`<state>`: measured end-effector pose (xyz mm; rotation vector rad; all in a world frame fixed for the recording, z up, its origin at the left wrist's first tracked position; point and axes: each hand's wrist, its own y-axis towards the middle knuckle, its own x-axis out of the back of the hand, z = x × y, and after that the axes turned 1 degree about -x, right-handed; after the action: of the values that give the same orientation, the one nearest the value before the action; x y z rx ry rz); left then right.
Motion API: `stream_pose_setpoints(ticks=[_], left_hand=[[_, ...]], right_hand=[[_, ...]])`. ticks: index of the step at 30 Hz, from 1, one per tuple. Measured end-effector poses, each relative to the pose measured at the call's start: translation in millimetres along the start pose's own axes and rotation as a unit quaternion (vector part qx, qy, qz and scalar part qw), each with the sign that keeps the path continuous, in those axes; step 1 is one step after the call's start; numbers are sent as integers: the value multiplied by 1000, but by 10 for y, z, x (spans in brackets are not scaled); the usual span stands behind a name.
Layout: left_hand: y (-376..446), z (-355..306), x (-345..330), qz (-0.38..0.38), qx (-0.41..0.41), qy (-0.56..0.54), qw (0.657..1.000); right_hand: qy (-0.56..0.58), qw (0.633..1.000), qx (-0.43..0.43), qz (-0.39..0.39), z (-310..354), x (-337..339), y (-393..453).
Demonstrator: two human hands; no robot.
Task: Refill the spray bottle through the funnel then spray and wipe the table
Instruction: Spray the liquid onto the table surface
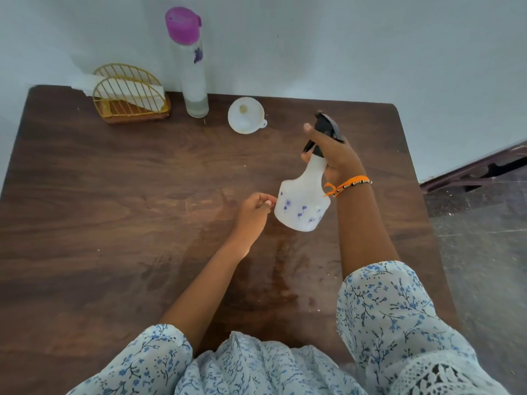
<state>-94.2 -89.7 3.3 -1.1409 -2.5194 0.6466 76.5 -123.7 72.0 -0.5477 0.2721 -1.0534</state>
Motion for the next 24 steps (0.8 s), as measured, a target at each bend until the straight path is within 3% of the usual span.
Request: stream_pose_setpoints(ticks=[3,10,18,24], left_hand=[[55,-15,90,-13,-4,-4,1000],[175,-83,153,-17,-7,-14,1000],[307,-161,134,-11,-5,-25,1000],[423,-212,124,-20,-2,-33,999]], right_hand=[[10,996,92,-9,185,-113,86],[17,987,143,-75,320,-371,525],[-46,970,235,-37,293,-202,797],[-80,960,220,-155,80,-232,896]])
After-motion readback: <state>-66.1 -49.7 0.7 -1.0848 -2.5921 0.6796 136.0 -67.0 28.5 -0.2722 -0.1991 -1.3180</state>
